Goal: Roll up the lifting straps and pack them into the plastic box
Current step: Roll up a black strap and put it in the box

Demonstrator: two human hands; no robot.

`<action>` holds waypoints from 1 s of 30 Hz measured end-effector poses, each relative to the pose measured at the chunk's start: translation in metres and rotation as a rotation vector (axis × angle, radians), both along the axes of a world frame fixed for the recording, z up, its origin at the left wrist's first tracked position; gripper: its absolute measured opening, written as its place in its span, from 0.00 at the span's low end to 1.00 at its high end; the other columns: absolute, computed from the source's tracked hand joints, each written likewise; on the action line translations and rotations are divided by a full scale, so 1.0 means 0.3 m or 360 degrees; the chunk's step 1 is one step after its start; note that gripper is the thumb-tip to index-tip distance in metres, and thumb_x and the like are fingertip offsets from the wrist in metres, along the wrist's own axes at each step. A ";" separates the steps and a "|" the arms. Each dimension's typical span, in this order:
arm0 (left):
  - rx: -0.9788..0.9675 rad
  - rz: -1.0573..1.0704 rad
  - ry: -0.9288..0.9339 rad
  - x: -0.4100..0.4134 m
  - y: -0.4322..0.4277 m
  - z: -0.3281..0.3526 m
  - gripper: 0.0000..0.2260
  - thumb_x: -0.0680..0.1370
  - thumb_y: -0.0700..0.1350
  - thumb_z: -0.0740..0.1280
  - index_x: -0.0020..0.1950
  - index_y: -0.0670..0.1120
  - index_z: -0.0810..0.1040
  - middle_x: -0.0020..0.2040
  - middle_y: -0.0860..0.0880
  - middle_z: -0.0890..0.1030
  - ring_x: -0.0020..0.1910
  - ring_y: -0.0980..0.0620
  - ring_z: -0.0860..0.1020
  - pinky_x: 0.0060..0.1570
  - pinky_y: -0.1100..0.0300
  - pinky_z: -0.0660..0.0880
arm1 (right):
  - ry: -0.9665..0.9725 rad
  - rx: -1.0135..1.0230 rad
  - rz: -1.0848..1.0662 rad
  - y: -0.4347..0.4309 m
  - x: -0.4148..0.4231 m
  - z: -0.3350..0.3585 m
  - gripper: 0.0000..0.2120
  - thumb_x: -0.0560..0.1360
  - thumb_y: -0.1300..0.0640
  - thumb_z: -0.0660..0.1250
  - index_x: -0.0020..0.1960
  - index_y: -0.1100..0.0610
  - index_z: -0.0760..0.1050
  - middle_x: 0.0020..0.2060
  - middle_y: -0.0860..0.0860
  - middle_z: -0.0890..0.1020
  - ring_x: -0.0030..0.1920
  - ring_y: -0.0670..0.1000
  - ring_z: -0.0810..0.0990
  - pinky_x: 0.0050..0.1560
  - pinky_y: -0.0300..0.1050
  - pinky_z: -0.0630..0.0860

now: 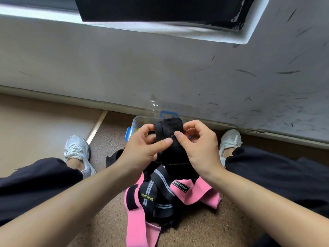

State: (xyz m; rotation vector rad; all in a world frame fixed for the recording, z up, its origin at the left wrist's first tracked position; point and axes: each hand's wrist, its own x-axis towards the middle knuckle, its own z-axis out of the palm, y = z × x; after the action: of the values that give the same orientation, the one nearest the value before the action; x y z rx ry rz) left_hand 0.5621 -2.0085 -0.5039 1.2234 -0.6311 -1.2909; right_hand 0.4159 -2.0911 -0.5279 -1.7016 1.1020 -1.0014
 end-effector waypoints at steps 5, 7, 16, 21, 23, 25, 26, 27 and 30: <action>-0.0033 0.0138 -0.0136 -0.010 0.006 0.000 0.14 0.76 0.30 0.72 0.60 0.39 0.77 0.50 0.40 0.87 0.47 0.45 0.87 0.40 0.57 0.83 | 0.0022 -0.0052 0.0009 0.004 0.002 0.021 0.11 0.71 0.55 0.79 0.40 0.50 0.76 0.32 0.44 0.79 0.35 0.43 0.77 0.41 0.46 0.78; -0.0048 0.0191 -0.0155 -0.011 0.005 -0.002 0.14 0.76 0.30 0.71 0.59 0.39 0.77 0.49 0.40 0.87 0.47 0.45 0.87 0.40 0.56 0.83 | 0.0055 -0.0063 -0.0031 0.002 0.004 0.023 0.12 0.70 0.52 0.80 0.42 0.50 0.76 0.33 0.45 0.79 0.35 0.44 0.77 0.41 0.41 0.76; 0.0022 0.0431 -0.0118 -0.025 -0.002 0.009 0.06 0.77 0.37 0.73 0.52 0.40 0.79 0.43 0.41 0.87 0.43 0.45 0.87 0.38 0.58 0.83 | -0.0113 0.0146 0.0202 0.028 0.007 0.025 0.18 0.71 0.63 0.78 0.55 0.51 0.74 0.43 0.46 0.82 0.41 0.39 0.79 0.44 0.33 0.74; 0.0119 0.0519 -0.0087 -0.017 -0.001 0.011 0.05 0.77 0.40 0.74 0.47 0.40 0.80 0.38 0.43 0.87 0.38 0.49 0.87 0.34 0.60 0.81 | -0.0076 0.0099 0.0275 0.035 0.017 0.025 0.20 0.71 0.65 0.77 0.57 0.51 0.74 0.44 0.44 0.81 0.43 0.41 0.79 0.46 0.34 0.74; 0.0115 0.0509 -0.0068 -0.018 0.003 0.007 0.05 0.77 0.40 0.74 0.48 0.40 0.80 0.40 0.42 0.87 0.40 0.48 0.87 0.36 0.59 0.81 | -0.0099 0.0120 0.0312 0.036 0.015 0.026 0.21 0.72 0.63 0.77 0.60 0.51 0.74 0.46 0.46 0.83 0.46 0.42 0.82 0.48 0.36 0.76; 0.0075 0.0482 -0.0044 -0.028 0.007 0.003 0.04 0.77 0.38 0.73 0.49 0.40 0.80 0.41 0.41 0.87 0.41 0.47 0.87 0.38 0.58 0.82 | -0.0171 0.0163 0.0375 0.039 0.017 0.030 0.22 0.74 0.62 0.76 0.63 0.50 0.73 0.48 0.49 0.85 0.50 0.46 0.84 0.53 0.41 0.78; 0.0053 0.0471 -0.0029 -0.034 0.008 0.002 0.03 0.78 0.38 0.73 0.49 0.40 0.80 0.42 0.41 0.87 0.42 0.46 0.87 0.40 0.57 0.83 | -0.0199 0.0159 0.0388 0.038 0.019 0.034 0.21 0.74 0.63 0.75 0.63 0.51 0.74 0.49 0.49 0.85 0.51 0.47 0.85 0.54 0.41 0.79; 0.0042 0.0460 -0.0016 -0.041 0.008 0.004 0.03 0.78 0.37 0.72 0.50 0.40 0.80 0.42 0.41 0.87 0.42 0.46 0.87 0.40 0.57 0.83 | -0.0208 0.0134 0.0379 0.037 0.022 0.037 0.19 0.75 0.64 0.74 0.62 0.52 0.75 0.49 0.48 0.85 0.50 0.46 0.85 0.53 0.39 0.78; 0.0072 0.0390 -0.0004 -0.045 0.003 0.013 0.06 0.79 0.38 0.71 0.55 0.38 0.81 0.42 0.43 0.87 0.41 0.48 0.87 0.36 0.59 0.82 | -0.0197 0.0066 0.0321 0.025 0.027 0.043 0.13 0.75 0.67 0.73 0.55 0.54 0.77 0.44 0.44 0.83 0.46 0.40 0.82 0.49 0.33 0.75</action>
State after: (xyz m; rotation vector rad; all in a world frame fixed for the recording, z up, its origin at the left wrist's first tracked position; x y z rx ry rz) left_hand 0.5485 -2.0074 -0.5000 1.2961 -0.4400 -1.1029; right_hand 0.4239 -2.0837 -0.5150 -1.6573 0.8474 -0.9360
